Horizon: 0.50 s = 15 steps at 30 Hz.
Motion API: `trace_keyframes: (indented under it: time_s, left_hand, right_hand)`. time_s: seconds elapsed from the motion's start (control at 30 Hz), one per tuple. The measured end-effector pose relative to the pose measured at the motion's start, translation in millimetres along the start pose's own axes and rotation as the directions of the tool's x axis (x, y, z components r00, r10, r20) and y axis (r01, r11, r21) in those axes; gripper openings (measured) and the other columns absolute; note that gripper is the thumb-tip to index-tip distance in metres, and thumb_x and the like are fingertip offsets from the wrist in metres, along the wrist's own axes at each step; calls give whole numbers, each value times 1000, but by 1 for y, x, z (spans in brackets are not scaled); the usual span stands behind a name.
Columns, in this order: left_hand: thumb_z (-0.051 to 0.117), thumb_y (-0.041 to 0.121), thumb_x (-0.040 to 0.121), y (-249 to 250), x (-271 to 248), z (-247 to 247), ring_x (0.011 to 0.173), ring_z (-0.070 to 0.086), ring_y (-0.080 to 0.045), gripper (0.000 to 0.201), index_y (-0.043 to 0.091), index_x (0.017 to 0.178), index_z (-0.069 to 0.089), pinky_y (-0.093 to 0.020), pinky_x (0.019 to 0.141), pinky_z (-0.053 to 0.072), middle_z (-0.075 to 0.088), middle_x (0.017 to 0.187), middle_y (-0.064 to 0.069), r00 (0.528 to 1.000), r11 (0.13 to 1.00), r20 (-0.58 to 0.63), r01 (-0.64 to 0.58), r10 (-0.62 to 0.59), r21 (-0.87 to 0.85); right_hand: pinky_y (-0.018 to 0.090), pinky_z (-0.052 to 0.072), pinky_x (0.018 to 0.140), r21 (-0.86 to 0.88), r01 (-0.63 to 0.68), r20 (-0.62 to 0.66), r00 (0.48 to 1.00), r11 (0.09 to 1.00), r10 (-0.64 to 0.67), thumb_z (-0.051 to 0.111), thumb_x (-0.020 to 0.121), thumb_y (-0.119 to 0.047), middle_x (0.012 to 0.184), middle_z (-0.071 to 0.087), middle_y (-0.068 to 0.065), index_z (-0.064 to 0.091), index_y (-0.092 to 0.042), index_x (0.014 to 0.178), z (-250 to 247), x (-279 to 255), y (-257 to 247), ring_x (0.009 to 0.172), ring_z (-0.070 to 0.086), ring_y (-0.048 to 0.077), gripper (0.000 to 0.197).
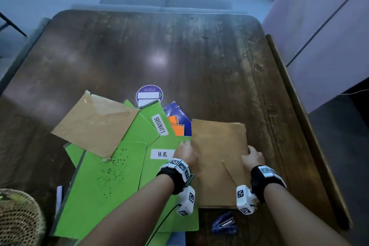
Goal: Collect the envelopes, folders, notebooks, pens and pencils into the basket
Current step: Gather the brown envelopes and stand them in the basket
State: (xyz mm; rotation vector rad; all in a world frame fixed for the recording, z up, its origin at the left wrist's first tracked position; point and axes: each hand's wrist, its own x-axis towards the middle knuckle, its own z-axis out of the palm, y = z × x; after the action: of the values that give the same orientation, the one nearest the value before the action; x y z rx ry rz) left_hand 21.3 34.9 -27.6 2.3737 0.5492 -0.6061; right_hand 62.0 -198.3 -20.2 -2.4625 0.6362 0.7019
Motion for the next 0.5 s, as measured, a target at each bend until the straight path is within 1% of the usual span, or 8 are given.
trace_keyframes:
  time_s: [0.07, 0.13, 0.2, 0.37, 0.43, 0.5]
  left_hand:
    - [53, 13, 91, 4, 0, 4, 116, 56, -30, 36, 5, 126, 54, -36, 98, 45, 55, 129, -15, 1000, 1000, 1, 9, -9, 26]
    - [54, 14, 90, 8, 1, 7, 113, 58, -29, 33, 6, 123, 56, -37, 97, 48, 58, 126, -14, 1000, 999, 15, 3, -3, 46]
    - [55, 15, 89, 11, 1, 8, 110, 59, -29, 31, 6, 119, 58, -37, 94, 50, 60, 124, -13, 1000, 998, 29, -1, -1, 59]
    - [57, 14, 89, 11, 2, 1, 102, 63, -28, 23, 6, 110, 61, -35, 85, 53, 65, 114, -13, 998, 998, 66, -5, 1, 56]
    - [56, 17, 90, 6, 2, -8, 101, 63, -29, 25, 7, 112, 63, -36, 84, 53, 66, 114, -13, 998, 999, 62, -20, 17, 39]
    - [55, 20, 92, -2, 2, -21, 104, 63, -27, 32, 9, 121, 60, -36, 88, 53, 65, 119, -11, 999, 999, 32, -37, 37, 1]
  right_hand:
    - [43, 39, 107, -51, -38, 9, 999, 998, 39, 52, 90, -21, 140, 41, 20, 47, -16, 142, 6, 0, 1, 126, 45, 42, 52]
    - [44, 36, 107, -80, -55, -2, 998, 995, 55, 52, 90, -22, 141, 38, 20, 49, -13, 138, 10, 0, -1, 128, 40, 42, 49]
    - [44, 34, 108, -92, -67, -10, 998, 993, 66, 52, 90, -22, 142, 36, 21, 48, -10, 138, 11, 2, -2, 130, 37, 42, 50]
    - [46, 35, 107, -112, -80, -1, 997, 990, 80, 52, 90, -23, 143, 35, 20, 47, -9, 139, 10, 3, -5, 130, 37, 42, 51]
    - [47, 35, 107, -115, -92, -20, 996, 989, 91, 54, 89, -24, 143, 34, 20, 45, -7, 140, 11, -2, -11, 131, 36, 42, 53]
    - [47, 35, 107, -147, -71, -77, 995, 987, 60, 55, 87, -26, 143, 35, 19, 45, -9, 138, 15, -11, -23, 131, 35, 40, 54]
